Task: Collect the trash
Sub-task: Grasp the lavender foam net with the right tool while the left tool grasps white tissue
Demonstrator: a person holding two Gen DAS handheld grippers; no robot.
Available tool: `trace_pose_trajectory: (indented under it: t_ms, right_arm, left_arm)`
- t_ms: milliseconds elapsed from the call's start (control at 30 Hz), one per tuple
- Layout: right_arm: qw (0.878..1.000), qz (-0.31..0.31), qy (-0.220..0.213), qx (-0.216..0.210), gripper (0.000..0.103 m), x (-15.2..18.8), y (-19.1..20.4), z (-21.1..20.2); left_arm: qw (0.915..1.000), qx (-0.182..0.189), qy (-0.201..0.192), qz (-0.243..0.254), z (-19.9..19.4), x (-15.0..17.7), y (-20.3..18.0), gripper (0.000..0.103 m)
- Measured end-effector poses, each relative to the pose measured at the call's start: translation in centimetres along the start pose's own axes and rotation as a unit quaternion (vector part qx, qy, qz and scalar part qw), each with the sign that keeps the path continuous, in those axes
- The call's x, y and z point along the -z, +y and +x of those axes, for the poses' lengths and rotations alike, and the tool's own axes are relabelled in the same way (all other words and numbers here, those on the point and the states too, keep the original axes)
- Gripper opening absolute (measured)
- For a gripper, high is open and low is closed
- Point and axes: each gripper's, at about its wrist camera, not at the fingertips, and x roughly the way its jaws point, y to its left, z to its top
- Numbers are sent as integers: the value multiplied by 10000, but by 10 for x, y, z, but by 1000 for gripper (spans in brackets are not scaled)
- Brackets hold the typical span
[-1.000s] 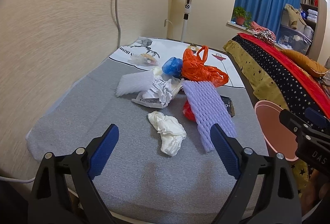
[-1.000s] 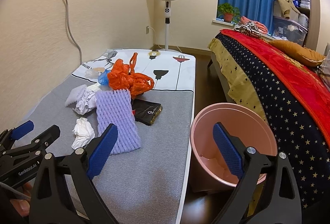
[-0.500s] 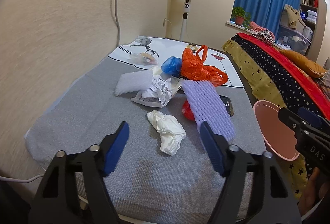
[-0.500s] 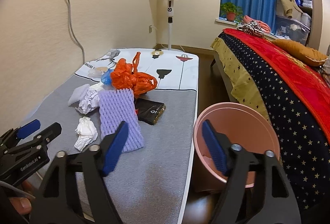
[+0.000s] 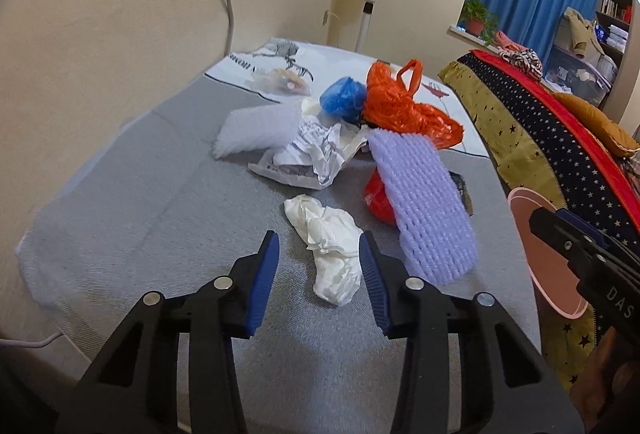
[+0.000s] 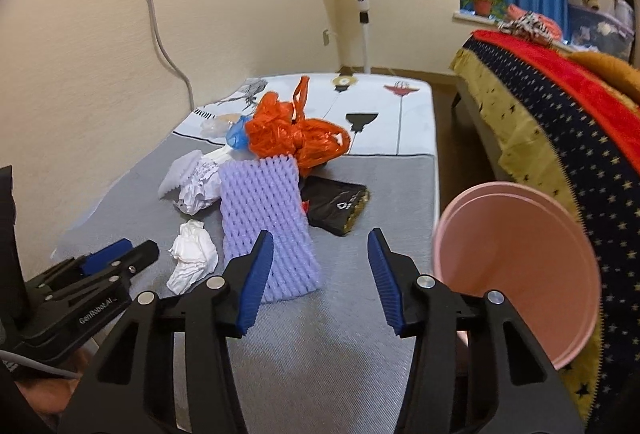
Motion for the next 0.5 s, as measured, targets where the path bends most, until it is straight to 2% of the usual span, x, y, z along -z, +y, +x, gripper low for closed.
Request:
trace_pose_trajectory:
  t_ms: [300,467,500]
  right_arm:
    - [9970,378,559,-390,50,1,-10,60]
    - [9930,521,841,-642,50,4,-10,79]
    - [9927,528,863,-655,49,4,-10,80]
  left_arm:
    - [9995,62,293,-136,32,-1,3,41]
    - [9987,149,472,-144,43,1,2,41]
    - [9985,174,487,-155,45,1,3,38]
